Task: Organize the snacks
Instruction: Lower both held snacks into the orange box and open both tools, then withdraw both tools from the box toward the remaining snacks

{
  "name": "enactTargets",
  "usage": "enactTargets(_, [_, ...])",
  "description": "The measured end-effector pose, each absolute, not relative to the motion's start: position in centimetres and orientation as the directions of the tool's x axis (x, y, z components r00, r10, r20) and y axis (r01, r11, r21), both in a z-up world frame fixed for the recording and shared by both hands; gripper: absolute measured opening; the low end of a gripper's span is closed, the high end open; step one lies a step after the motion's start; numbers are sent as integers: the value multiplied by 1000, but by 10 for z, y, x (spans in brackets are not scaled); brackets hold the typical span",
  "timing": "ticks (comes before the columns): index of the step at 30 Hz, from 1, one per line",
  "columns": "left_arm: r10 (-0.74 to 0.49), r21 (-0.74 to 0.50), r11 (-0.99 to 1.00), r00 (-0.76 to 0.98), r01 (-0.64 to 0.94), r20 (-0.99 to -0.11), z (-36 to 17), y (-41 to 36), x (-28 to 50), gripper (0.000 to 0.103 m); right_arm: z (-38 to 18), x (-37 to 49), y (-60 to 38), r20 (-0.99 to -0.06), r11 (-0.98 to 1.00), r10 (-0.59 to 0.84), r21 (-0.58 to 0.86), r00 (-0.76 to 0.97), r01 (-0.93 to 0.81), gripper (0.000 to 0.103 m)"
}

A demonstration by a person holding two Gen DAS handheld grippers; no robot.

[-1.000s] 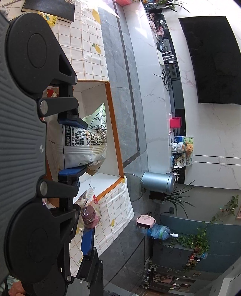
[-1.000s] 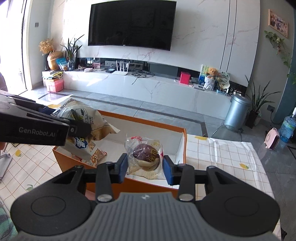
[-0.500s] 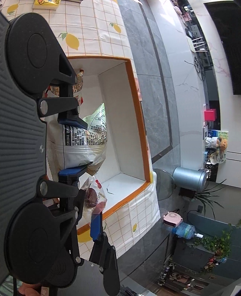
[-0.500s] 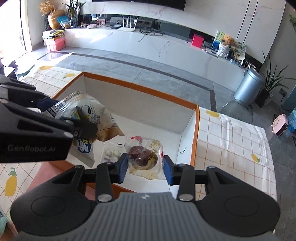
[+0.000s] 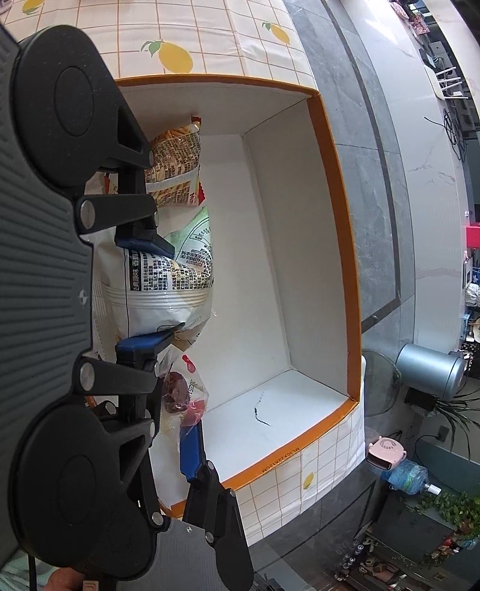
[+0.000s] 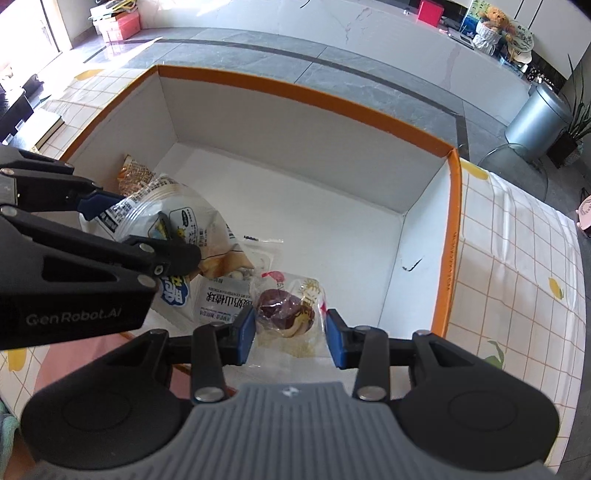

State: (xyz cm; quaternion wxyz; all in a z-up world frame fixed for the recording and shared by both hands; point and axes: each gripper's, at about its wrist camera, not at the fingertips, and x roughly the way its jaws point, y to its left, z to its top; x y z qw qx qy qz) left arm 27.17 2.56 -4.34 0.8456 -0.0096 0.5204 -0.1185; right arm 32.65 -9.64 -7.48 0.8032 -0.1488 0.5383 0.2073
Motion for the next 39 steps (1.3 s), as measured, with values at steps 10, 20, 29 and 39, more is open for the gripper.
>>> enactTargets(10, [-185,-123,977,403,174,-896,-46,25,276,49,-77,331,-96,-944,884,174,25,279,-467,39])
enactTargets(20, [-157,-109,984,407,138,-900,-43,24,277,68,-77,335,-89,-950,884,146,0,275,-467,40])
enactTargets(29, [-156,-119,987,442,110,-883,-30,30,267,80,-66,327,-92,-936,888,161,-2,314,-460,68])
enactTargets(39, [-145,-103,989,527,109,-837,-2,30,241,80,-38,305,-95,-903,883,187,-17,386,-469,78])
